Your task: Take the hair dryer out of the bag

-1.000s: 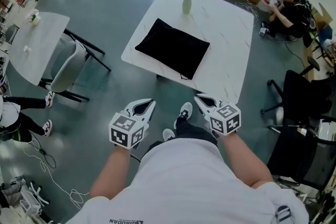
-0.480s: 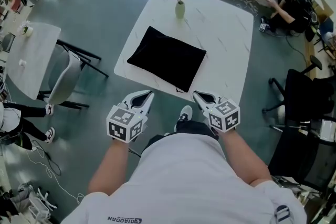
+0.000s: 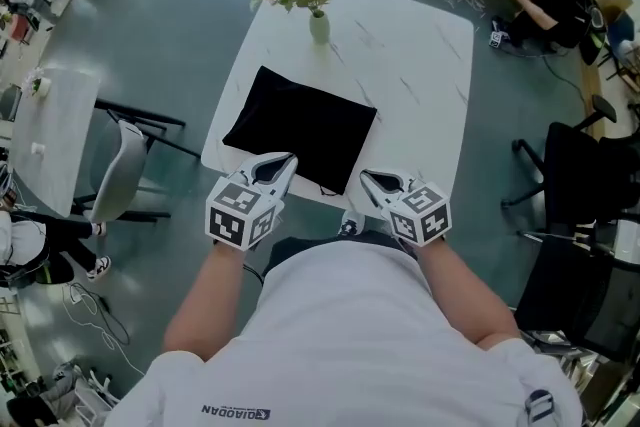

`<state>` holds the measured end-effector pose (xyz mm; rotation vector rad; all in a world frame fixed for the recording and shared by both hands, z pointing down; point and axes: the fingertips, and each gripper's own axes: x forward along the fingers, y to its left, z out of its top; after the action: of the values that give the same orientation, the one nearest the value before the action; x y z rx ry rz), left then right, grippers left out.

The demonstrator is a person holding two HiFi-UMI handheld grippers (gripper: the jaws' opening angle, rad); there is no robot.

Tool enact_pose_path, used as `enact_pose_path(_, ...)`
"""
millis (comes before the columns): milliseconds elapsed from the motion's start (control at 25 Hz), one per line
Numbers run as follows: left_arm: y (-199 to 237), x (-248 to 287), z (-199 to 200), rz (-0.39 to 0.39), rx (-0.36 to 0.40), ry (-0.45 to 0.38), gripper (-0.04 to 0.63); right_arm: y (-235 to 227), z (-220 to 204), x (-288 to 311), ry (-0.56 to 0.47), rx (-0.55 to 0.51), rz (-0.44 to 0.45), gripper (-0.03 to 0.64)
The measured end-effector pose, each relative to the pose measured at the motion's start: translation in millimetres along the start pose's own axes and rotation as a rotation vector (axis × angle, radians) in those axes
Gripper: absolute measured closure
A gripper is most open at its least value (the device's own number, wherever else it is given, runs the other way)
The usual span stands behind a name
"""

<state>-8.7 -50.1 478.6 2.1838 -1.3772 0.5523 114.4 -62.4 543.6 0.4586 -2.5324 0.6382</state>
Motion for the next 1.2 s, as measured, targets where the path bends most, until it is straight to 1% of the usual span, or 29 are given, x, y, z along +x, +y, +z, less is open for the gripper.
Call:
enact_pose_path(80,1.1,11.7,5.4,0.000,0.042,0.020,0.577,-5.6,-1.0,4.6,0.006,-0.002,0.008,0.600)
enact_pose_path(200,2.8,21.6,11.1,-0.004,0.120,0.055,0.577,-14.2,1.5,9.3,-0.004,0.027,0.000,0.600)
enact_pose_path(320,6.9,29.0,10.4,-0.029,0.192,0.097,0.577,-17.7,2.3,15.4,-0.005,0.044,-0.011,0.600)
enact_pose_path(480,17.5,43.1,10.4,-0.080,0.215,0.135,0.577,-19.6,2.8,24.8,0.011,0.043,-0.036,0.600)
enact_pose_path(640,31.2,58.0,9.1,-0.145,0.271,0.183,0.577,-22.5,6.4,32.2,-0.004,0.102,-0.103,0.600)
enact_pose_path(800,38.2,73.2,7.5,-0.227,0.387,0.221,0.577,-23.1,7.6,38.1,-0.020,0.171,-0.177,0.600)
enact_pose_path(1000,52.9,88.2,-4.5,-0.276,0.516,0.278,0.575,-20.4,8.1,47.5,-0.039,0.216,-0.252,0.600)
enact_pose_path(1120,63.0,97.3,-15.2,-0.285,0.648,0.323,0.575,-19.2,10.2,48.6,-0.052,0.229,-0.294,0.600)
enact_pose_path(1200,68.2,105.0,-19.8,-0.294,0.723,0.346,0.574,-20.3,10.8,46.4,-0.061,0.243,-0.325,0.600)
